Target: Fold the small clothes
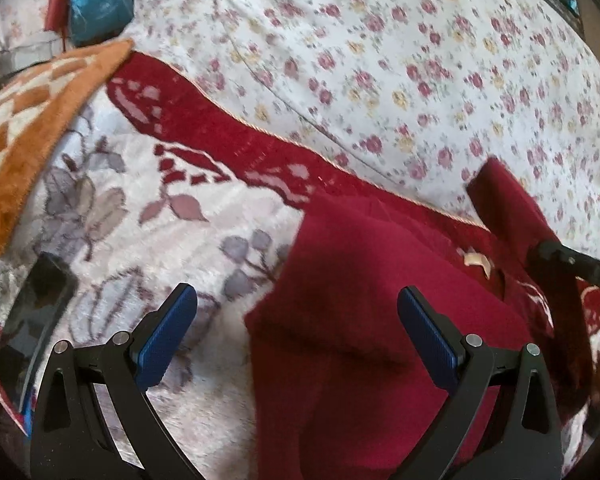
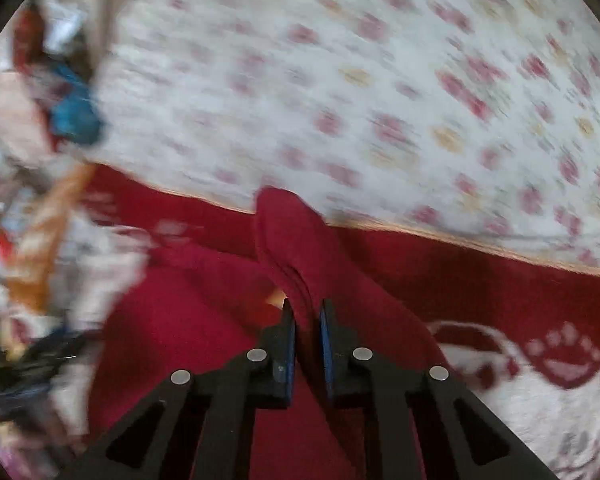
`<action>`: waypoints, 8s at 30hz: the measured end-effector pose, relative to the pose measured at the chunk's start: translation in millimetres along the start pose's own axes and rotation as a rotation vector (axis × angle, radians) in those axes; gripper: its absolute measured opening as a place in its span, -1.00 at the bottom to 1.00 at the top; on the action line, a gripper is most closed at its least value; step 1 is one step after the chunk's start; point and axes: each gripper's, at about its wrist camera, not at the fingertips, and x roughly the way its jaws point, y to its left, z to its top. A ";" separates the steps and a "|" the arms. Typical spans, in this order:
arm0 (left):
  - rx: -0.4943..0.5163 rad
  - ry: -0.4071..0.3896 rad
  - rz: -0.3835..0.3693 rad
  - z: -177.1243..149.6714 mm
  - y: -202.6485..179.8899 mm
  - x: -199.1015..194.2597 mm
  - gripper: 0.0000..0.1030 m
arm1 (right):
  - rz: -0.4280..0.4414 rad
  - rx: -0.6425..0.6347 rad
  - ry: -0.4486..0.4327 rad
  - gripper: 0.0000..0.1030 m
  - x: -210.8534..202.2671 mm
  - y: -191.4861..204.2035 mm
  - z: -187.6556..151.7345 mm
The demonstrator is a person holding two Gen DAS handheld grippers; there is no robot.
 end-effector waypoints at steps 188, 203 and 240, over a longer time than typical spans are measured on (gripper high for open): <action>0.192 0.454 -0.231 -167.0 86.2 -122.4 -0.78 | 0.303 0.074 0.325 -0.71 -127.2 56.5 -317.5; 0.223 0.481 -0.139 -180.0 81.9 -108.1 -0.03 | 0.186 0.176 0.420 0.31 -66.0 61.1 -328.8; 0.195 0.526 -0.271 -171.9 80.3 -108.4 -0.74 | 0.346 0.102 0.410 -0.62 -80.7 79.3 -324.7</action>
